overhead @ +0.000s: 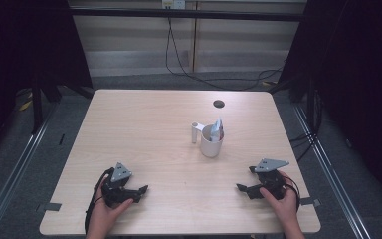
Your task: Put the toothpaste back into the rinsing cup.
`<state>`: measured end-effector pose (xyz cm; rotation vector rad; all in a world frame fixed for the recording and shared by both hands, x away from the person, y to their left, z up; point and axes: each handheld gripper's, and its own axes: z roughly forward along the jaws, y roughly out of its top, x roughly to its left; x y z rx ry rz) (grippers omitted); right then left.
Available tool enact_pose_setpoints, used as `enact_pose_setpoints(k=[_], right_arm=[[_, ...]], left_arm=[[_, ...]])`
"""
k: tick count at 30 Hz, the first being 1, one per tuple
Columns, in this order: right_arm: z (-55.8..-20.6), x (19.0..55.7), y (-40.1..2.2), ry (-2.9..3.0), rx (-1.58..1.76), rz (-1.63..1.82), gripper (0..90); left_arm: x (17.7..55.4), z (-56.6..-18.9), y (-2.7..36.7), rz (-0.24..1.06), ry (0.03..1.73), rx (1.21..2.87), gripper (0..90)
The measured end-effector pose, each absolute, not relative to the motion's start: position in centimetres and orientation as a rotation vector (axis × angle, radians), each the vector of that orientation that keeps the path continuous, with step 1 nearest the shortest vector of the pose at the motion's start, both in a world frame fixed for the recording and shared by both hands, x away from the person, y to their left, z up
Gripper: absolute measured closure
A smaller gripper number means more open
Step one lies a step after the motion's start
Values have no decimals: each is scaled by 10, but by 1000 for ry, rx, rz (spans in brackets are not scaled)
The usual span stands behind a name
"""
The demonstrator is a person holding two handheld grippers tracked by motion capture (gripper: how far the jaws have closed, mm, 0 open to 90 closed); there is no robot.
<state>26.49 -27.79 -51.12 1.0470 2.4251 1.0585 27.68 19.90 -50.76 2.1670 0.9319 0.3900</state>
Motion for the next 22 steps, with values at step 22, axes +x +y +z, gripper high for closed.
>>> enact_pose_setpoints(k=[22], right_arm=[[-512, 267, -279, 2430, 1057, 1063, 138]], left_arm=[[276, -508, 199, 383, 937, 2166, 196]])
